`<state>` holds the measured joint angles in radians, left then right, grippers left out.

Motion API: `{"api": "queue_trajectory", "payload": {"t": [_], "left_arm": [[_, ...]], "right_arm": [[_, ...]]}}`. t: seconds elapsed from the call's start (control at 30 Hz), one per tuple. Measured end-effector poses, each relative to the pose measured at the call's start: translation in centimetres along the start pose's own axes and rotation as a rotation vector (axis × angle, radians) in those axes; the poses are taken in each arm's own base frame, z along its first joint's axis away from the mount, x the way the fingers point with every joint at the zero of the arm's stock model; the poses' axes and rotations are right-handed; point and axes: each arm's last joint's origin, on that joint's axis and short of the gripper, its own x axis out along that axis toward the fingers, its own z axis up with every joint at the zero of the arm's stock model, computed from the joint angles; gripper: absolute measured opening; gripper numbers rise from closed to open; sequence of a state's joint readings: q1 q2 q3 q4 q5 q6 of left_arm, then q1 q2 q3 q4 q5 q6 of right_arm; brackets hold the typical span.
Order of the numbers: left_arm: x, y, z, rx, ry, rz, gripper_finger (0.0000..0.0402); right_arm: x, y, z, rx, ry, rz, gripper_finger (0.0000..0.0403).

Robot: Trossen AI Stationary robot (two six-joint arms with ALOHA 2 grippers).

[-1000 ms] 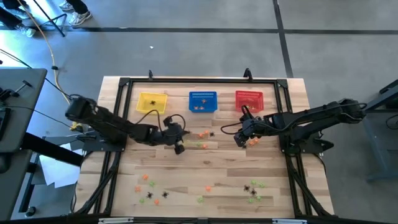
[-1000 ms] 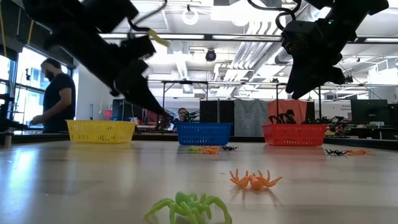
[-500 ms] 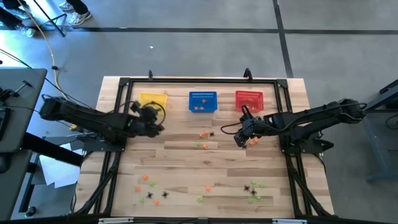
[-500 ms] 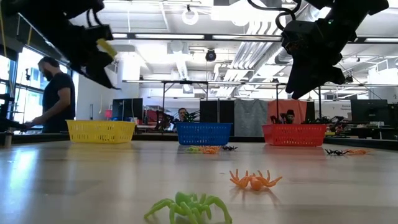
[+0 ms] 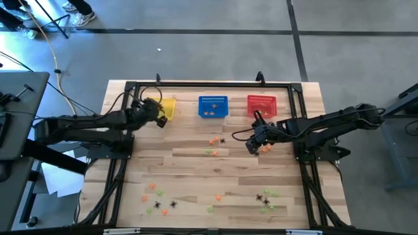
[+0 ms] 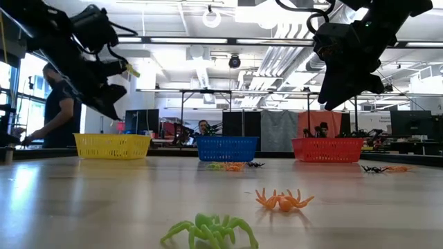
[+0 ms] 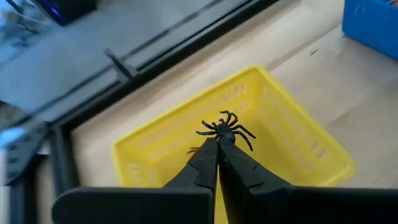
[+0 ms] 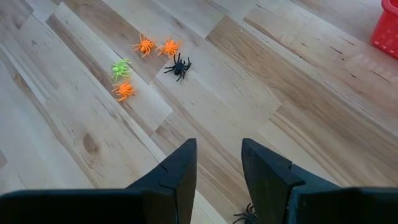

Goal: Sort Halloween decoration
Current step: Put the black spider toy into the yellow basket

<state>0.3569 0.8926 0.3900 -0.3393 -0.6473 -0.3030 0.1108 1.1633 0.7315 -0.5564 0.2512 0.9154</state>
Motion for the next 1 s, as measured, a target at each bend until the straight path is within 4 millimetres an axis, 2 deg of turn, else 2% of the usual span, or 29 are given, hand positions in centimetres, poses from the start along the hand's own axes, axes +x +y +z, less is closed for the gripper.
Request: {"api": "queue_trajectory", "payload": {"t": [0.3, 0.73, 1.0], "left_arm": [[1.3, 0.8, 0.3, -0.056, 0.043, -0.063, 0.0006], [1.3, 0.7, 0.3, -0.14, 0.059, -0.099, 0.009], [1.3, 0.7, 0.3, -0.142, 0.061, -0.097, 0.0099]], "right_arm": [[0.0, 0.0, 0.0, 0.0, 0.0, 0.0, 0.0123], [0.0, 0.0, 0.0, 0.0, 0.0, 0.0, 0.0123], [0.0, 0.0, 0.0, 0.0, 0.0, 0.0, 0.0123]]}}
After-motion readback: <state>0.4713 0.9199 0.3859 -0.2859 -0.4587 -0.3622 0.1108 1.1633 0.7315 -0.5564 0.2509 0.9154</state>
